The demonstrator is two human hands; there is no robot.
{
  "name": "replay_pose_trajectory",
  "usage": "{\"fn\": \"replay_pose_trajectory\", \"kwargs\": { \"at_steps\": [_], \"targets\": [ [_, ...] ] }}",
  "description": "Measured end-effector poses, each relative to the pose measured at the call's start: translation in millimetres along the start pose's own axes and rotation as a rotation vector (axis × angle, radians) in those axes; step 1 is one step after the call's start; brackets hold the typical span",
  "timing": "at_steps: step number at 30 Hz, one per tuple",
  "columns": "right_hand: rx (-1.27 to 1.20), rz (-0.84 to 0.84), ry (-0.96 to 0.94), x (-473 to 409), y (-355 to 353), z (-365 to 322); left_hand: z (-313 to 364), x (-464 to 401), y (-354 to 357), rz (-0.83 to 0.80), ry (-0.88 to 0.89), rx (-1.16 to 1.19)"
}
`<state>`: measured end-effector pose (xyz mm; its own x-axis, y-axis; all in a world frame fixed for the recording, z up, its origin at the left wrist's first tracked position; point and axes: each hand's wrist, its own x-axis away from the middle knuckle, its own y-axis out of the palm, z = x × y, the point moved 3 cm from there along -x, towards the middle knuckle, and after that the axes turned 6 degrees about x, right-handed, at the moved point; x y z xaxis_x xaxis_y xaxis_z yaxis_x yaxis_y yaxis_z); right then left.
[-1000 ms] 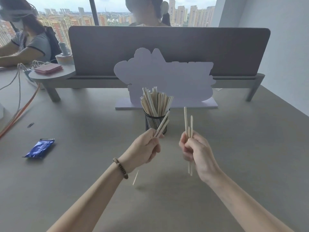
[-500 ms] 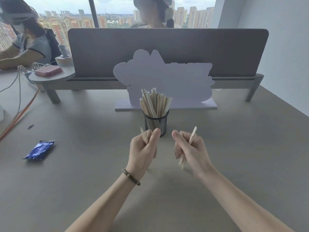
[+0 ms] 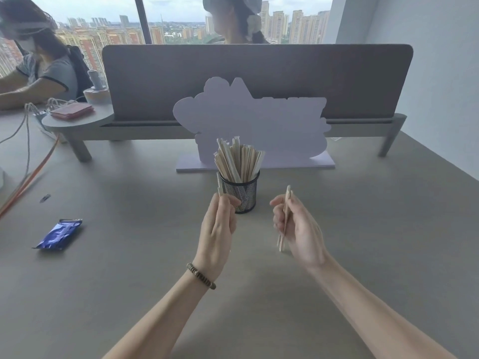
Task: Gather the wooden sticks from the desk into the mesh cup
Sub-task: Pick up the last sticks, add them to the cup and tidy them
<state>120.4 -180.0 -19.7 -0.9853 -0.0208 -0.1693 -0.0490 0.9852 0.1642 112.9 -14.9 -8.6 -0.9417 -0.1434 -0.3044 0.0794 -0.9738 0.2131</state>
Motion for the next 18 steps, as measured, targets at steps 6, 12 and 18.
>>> {"fn": "replay_pose_trajectory", "kwargs": {
  "at_steps": [6, 12, 18],
  "targets": [
    [0.167, -0.004, -0.024, 7, -4, 4, -13, 5, 1, -0.041, 0.035, -0.077],
    [0.432, -0.037, -0.091, 10, -2, 4, -17, 5, -1, -0.062, 0.050, -0.204],
    [0.300, 0.041, -0.040, 5, 3, 0, -4, 7, -1, -0.038, 0.054, -0.071]
  ]
}}
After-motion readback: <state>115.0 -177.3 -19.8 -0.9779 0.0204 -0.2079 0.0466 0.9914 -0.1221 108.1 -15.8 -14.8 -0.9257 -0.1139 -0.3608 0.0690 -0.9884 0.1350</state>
